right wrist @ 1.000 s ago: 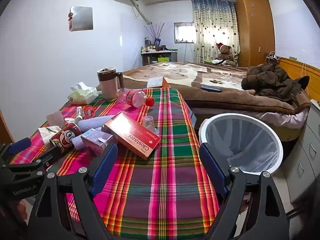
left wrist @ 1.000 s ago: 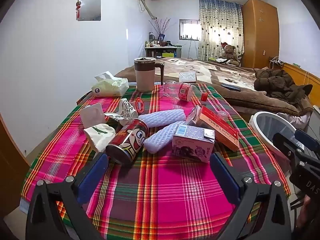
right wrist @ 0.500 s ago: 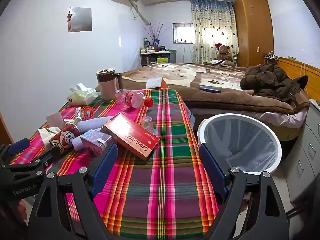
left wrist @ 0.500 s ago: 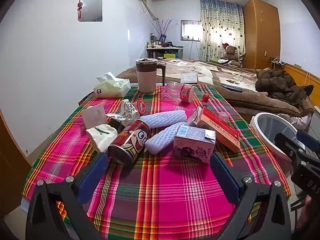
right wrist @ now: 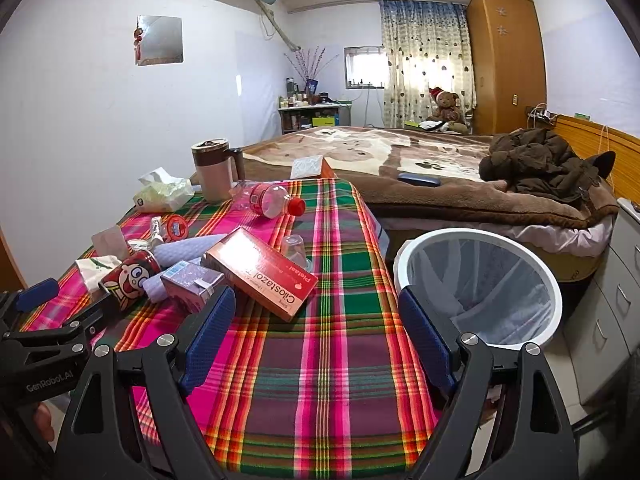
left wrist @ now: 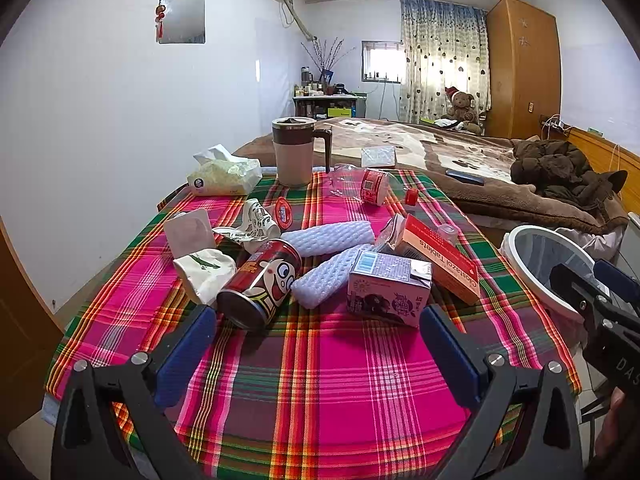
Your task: Collect trash
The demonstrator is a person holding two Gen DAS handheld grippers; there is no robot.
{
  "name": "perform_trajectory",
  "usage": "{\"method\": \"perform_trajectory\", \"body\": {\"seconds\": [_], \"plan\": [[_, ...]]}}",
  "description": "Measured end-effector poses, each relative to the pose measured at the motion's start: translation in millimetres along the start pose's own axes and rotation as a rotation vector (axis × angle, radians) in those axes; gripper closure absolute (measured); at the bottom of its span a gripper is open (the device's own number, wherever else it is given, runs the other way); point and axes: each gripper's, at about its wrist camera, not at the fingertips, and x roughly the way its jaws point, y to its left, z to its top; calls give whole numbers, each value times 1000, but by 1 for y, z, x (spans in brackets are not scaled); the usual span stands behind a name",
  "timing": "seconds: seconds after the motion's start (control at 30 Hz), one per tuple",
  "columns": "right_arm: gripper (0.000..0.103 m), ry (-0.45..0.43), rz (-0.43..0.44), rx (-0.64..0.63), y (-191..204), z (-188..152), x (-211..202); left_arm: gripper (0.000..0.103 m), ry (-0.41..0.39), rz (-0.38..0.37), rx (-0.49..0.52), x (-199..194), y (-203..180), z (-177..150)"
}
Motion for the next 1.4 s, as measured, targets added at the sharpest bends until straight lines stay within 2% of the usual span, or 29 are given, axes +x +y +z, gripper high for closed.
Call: {"method": "perform_trajectory", "body": {"seconds": [1.4], "plan": [[18, -2, 1, -5, 3, 0, -1, 0, 0, 0, -12, -6, 5, 2]]}}
